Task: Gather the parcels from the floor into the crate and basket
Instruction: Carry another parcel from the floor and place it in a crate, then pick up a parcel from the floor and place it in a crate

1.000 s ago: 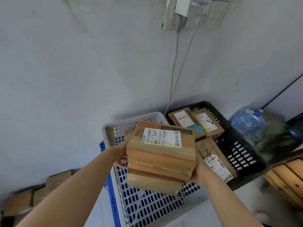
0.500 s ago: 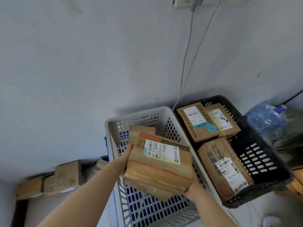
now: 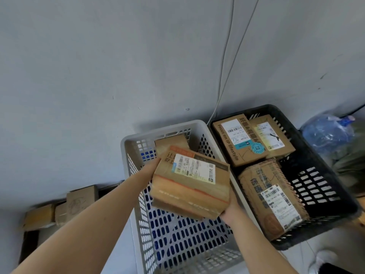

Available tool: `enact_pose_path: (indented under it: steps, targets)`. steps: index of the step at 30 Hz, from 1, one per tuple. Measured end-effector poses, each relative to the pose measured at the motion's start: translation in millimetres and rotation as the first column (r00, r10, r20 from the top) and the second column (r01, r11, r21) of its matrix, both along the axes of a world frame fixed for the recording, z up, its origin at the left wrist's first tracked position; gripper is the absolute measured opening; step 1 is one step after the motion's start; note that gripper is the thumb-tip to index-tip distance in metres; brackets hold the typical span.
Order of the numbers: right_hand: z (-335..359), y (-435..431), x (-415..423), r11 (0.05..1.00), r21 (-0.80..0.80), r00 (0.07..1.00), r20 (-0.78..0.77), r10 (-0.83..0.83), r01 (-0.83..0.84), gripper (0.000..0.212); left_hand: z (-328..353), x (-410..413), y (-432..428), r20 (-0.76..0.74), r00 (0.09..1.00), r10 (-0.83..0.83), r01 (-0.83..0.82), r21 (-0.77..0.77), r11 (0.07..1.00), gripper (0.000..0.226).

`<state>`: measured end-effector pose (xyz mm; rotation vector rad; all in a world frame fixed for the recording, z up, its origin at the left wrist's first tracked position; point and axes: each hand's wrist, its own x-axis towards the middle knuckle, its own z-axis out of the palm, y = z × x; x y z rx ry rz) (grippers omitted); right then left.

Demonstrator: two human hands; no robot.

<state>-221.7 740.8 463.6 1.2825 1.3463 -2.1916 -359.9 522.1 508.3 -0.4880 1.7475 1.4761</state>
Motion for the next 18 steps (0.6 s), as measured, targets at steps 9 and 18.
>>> enact_pose_path:
  steps: [9,18]
  targets:
    - [12.0,-12.9,-28.8,0.988,0.140,0.998,0.003,-0.060,0.059,0.056,-0.1,-4.4,2.7,-0.087,0.993,0.077,-0.078,-0.015,0.997,0.028]
    - [71.9,-76.3,-86.7,0.828,0.560,0.935,-0.272,0.228,-0.039,0.038,38.3,-22.4,-58.5,-0.229,0.952,0.202,-0.211,-0.015,0.977,0.014]
